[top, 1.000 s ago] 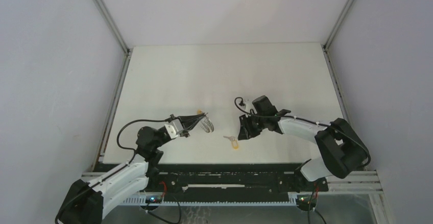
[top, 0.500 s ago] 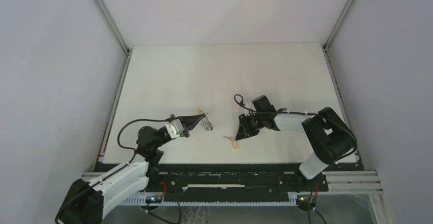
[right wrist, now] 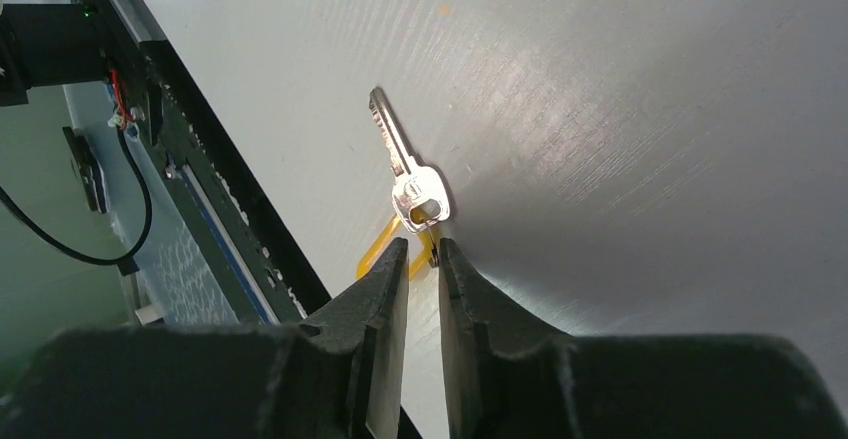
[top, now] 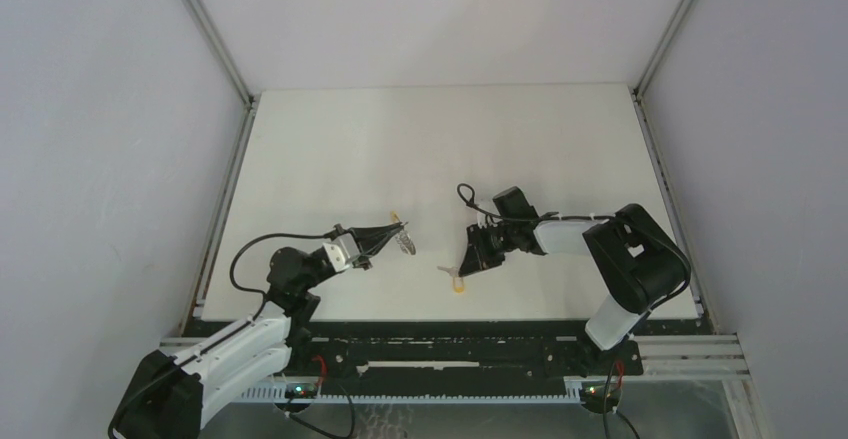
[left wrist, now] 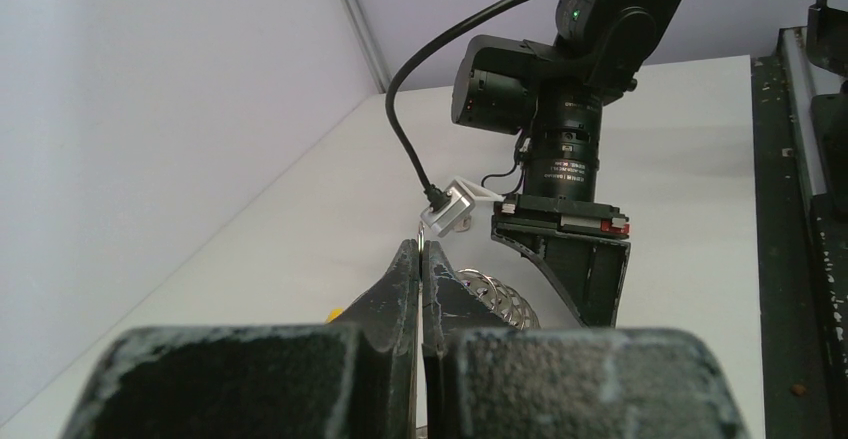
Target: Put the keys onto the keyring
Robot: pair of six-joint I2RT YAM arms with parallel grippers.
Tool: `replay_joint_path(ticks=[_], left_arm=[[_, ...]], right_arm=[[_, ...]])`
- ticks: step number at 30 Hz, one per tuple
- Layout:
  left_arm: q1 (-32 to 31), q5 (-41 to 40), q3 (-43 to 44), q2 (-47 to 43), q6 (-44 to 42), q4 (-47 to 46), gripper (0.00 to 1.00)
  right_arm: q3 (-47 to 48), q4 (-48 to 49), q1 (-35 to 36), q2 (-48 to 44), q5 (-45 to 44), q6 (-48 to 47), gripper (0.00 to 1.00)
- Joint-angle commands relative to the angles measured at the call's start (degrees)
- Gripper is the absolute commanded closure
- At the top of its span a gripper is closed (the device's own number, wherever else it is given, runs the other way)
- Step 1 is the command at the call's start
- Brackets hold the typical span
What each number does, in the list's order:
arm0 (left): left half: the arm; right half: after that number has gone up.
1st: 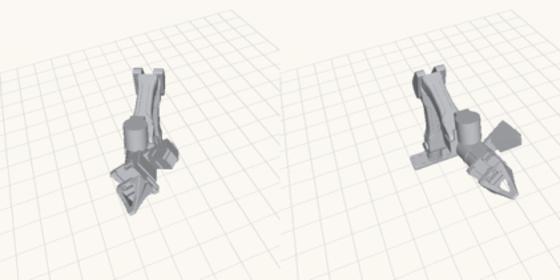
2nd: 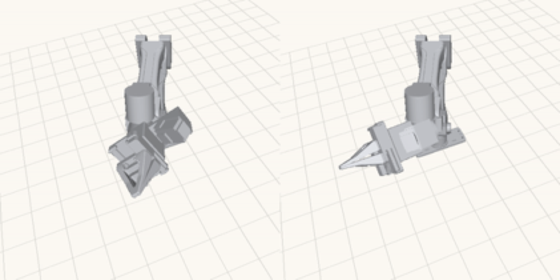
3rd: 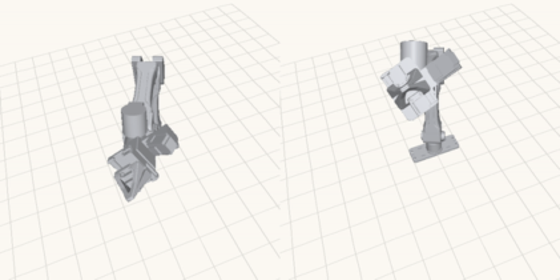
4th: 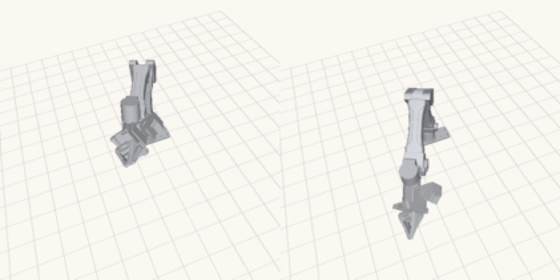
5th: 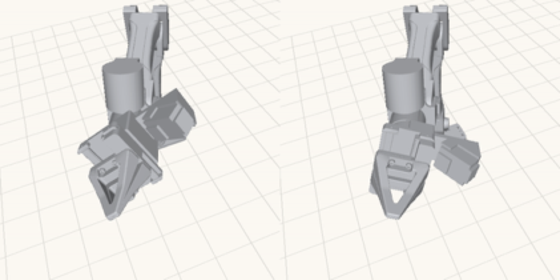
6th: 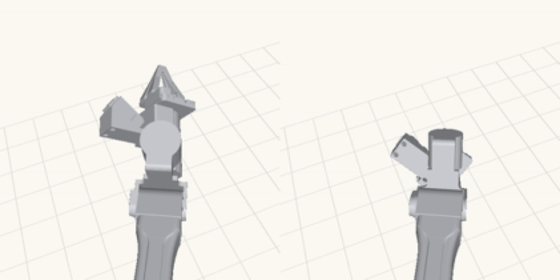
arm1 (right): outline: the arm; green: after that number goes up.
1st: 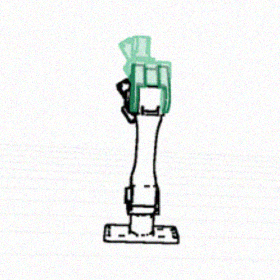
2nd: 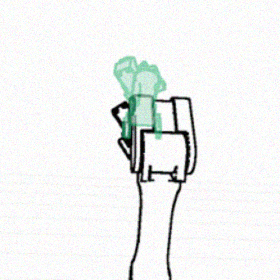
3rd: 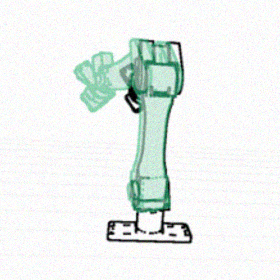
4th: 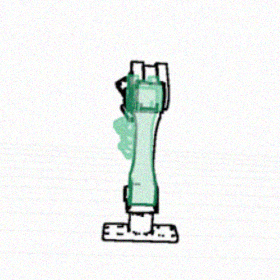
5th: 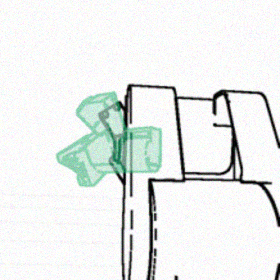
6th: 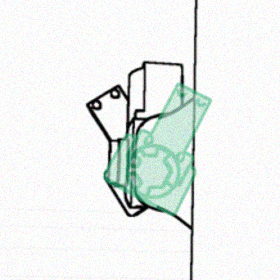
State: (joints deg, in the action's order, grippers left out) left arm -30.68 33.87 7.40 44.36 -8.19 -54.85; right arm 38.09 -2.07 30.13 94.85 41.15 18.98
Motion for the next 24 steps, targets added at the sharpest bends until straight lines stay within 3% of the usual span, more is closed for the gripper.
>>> replay_joint_path(ticks=[1,9,15,24], left_arm=[[0.21,1.02,0.6,-0.09,-0.15,-3.42,1.0],[0.26,1.21,0.51,-0.34,0.04,-3.81,1.0],[0.19,1.57,0.28,-0.2,0.68,-5.29,1.0],[0.56,4.83,-0.27,1.55,4.16,-13.25,1.0]], right_arm=[[-0.7,0.11,-0.16,-0.47,0.97,-0.54,0.82],[-1.2,0.08,-0.33,-1.0,1.04,-0.79,0.86],[-1.26,-0.19,-0.24,-1.95,1.35,-1.33,1.0],[3.22,-9.74,3.6,-14.47,-5.97,-11.0,1.0]])
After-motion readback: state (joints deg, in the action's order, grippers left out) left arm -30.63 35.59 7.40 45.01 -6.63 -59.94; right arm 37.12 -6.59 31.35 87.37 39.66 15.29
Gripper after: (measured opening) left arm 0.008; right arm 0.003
